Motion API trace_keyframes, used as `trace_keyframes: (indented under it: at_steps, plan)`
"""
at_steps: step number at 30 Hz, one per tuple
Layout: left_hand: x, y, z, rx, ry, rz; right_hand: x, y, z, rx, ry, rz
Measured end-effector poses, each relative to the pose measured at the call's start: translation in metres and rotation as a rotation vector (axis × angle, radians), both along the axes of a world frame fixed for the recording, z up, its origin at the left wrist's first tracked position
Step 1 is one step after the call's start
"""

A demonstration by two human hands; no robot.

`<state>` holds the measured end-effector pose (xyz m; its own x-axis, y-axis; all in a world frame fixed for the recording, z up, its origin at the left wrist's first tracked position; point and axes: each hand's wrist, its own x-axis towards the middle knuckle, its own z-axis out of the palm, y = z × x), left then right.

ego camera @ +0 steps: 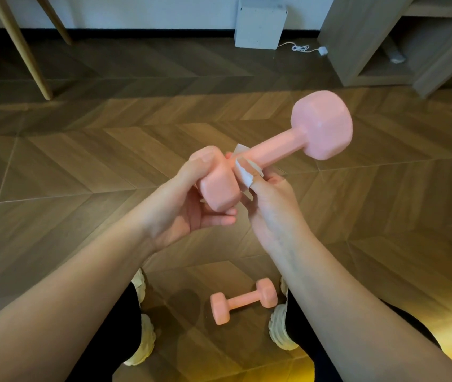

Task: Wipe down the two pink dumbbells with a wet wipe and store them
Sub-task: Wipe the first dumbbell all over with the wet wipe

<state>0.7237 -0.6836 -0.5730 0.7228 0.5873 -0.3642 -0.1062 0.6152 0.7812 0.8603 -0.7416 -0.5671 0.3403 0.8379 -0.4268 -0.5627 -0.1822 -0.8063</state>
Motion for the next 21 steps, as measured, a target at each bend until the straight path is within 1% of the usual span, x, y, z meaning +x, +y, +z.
trace_keyframes:
  at_steps: [1,2,4,5,6,8,10,11,12,13,17,21]
  plan:
    - [0.0,-0.001,-0.001,0.106,0.007,0.031,0.0,0.0,0.0,-0.002,0.01,-0.01]
    - [0.0,-0.001,-0.003,0.284,0.038,0.062,-0.001,0.0,-0.001,-0.004,0.028,-0.02]
    - [0.0,-0.002,-0.007,0.56,0.12,0.081,0.001,0.001,0.0,-0.012,0.046,-0.036]
    - [0.001,-0.002,-0.007,0.556,0.113,0.062,0.001,0.002,-0.001,-0.007,0.048,-0.042]
    - [0.001,-0.001,-0.003,0.478,0.07,0.063,0.002,0.002,-0.002,0.003,0.053,-0.045]
    - [-0.001,0.003,0.0,0.231,0.003,0.066,0.003,0.003,-0.003,0.025,0.058,-0.039]
    - [-0.001,0.005,0.002,0.058,0.047,0.01,0.003,0.003,-0.003,0.027,0.03,-0.031]
    - [0.0,0.005,0.003,0.028,0.052,-0.017,0.003,0.002,-0.002,0.022,0.011,-0.026]
    - [0.002,0.004,0.004,0.022,0.04,-0.025,0.002,0.002,-0.002,0.016,0.003,-0.025]
    - [0.003,0.004,0.004,0.058,0.035,-0.013,0.002,0.002,-0.001,0.018,0.019,-0.032]
    - [0.005,0.0,0.003,0.257,0.046,0.033,0.006,0.002,0.001,0.055,0.104,-0.053]
    - [0.007,-0.002,0.002,0.244,0.007,0.02,0.014,0.005,0.005,0.068,0.148,-0.09]
